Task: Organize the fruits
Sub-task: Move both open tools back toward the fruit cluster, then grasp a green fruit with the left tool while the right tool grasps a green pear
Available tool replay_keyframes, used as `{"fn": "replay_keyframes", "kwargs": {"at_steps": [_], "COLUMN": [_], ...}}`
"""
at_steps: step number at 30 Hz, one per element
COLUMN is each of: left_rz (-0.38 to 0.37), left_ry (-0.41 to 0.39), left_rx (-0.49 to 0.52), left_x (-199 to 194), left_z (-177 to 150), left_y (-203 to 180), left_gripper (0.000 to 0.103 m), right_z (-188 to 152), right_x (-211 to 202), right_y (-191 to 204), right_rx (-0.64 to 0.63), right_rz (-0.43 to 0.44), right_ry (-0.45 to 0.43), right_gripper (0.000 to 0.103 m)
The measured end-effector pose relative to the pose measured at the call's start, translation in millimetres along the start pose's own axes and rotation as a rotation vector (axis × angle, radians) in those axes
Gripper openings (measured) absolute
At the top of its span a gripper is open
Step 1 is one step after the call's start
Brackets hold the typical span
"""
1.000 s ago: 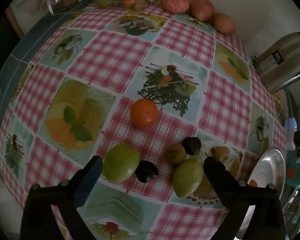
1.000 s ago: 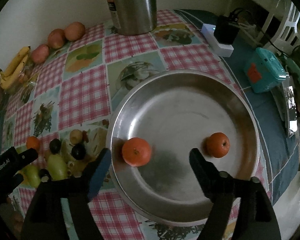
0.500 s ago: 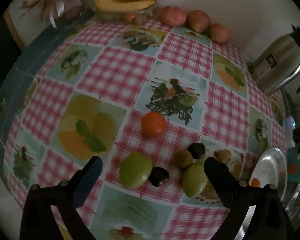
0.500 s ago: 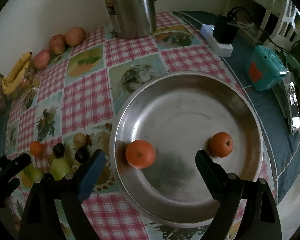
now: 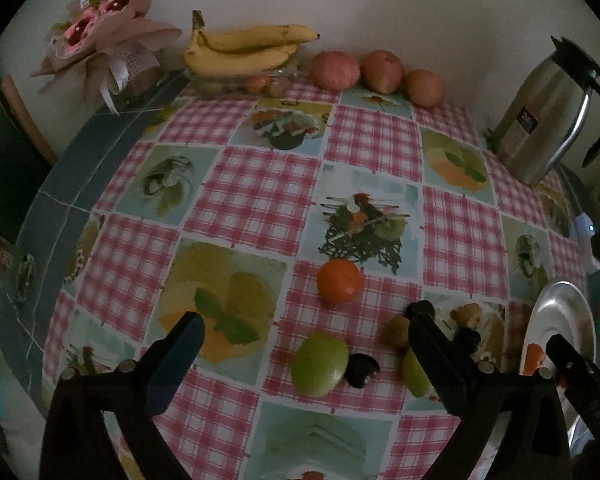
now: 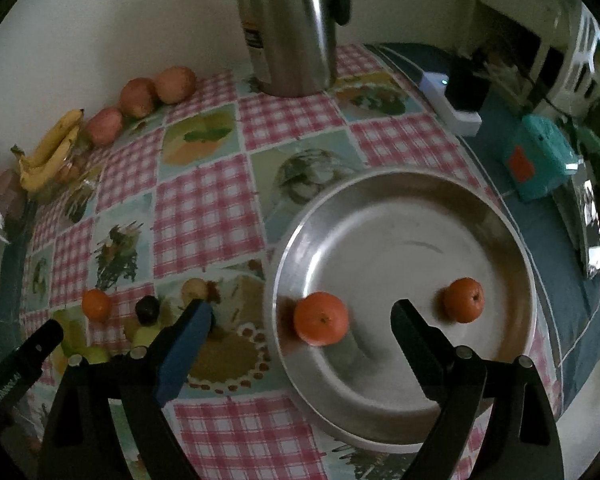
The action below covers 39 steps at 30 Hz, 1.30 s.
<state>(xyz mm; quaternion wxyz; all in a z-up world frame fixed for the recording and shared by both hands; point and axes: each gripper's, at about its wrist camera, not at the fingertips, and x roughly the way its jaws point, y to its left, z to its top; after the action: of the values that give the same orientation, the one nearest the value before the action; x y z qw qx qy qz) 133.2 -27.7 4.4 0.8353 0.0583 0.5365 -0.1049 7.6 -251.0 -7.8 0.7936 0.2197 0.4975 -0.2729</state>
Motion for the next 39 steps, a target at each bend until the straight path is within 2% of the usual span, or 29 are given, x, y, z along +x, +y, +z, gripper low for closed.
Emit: {"fn": "replay_keyframes", "kwargs": {"at_steps": [12, 19, 28, 39], "left_rz": [-0.021, -0.047, -0.052, -0.116], "left_ry": [-0.024, -0.013, 0.084, 0.239], "left_rx": [-0.119, -0.154, -0.133, -0.113], "left_x": [-1.6, 0.9, 23.8, 60.0], "left_z": [9.2, 10.3, 3.4, -12.7], "left_y": [51.5, 71.0, 63.1, 41.0], "left_gripper": [0.103, 0.103, 0.103, 0.102], "right_z": [-6.0, -15.6, -27.5, -41.1], "right_x": [-0.2, 8.4, 23.8, 50.3], "right_y": [50.2, 76.5, 92.1, 102.7], "right_rx": [-0.062, -0.101, -0.146, -0.187], "right_rz": [0.113, 0.151, 0.160, 0.151], "right_ry": [0.003, 0.042, 0.096, 0.192], "right_gripper": [0.092, 0.092, 0.092, 0.092]}}
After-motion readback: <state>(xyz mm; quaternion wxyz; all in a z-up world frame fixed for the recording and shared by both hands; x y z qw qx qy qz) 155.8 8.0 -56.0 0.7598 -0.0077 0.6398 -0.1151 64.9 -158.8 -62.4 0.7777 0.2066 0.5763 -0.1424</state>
